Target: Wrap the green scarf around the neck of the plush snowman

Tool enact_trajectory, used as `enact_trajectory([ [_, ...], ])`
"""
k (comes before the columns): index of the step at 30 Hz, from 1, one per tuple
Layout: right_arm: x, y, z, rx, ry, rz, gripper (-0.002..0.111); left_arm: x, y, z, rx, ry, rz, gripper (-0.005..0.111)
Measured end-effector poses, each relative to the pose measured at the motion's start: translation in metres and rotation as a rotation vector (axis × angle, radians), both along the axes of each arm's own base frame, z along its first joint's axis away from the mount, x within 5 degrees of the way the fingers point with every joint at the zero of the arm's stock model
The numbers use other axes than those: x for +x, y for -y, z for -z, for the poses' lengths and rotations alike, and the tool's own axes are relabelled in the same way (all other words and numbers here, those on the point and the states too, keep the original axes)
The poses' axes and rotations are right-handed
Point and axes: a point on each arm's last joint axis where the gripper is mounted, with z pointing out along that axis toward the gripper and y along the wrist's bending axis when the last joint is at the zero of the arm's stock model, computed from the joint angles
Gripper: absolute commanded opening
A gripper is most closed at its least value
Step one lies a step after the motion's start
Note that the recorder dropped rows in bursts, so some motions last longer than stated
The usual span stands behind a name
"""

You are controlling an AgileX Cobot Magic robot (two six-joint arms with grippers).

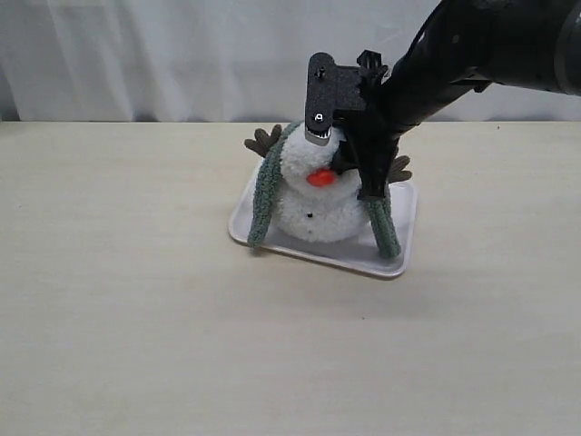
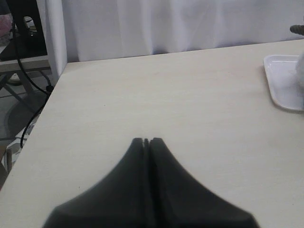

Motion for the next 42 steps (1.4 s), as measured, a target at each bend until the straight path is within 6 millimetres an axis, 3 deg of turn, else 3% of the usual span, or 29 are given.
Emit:
enact_trajectory([
  [5, 0.003, -0.001, -0.002, 0.056, 0.007, 0.076, 0.07, 0.0, 0.0, 0.0, 0.0, 0.0, 0.0, 0.0],
  [13, 0.003, 0.0, -0.005, 0.085, 0.003, 0.114, 0.073, 0.0, 0.0, 0.0, 0.0, 0.0, 0.0, 0.0],
  [20, -0.007, 0.004, -0.041, 0.244, 0.035, 0.267, 0.073, 0.0, 0.0, 0.0, 0.0, 0.0, 0.0, 0.0],
  [22, -0.013, 0.007, -0.057, 0.292, 0.057, 0.297, 0.068, 0.0, 0.0, 0.0, 0.0, 0.0, 0.0, 0.0],
  [26, -0.026, 0.012, -0.085, 0.392, 0.079, 0.364, 0.048, 0.0, 0.0, 0.0, 0.0, 0.0, 0.0, 0.0],
  [32, -0.054, 0.023, -0.127, 0.517, 0.09, 0.436, 0.006, 0.0, 0.0, 0.0, 0.0, 0.0, 0.0, 0.0],
  [42, -0.114, 0.046, -0.184, 0.672, 0.114, 0.488, 0.004, 0.0, 0.0, 0.0, 0.0, 0.0, 0.0, 0.0],
])
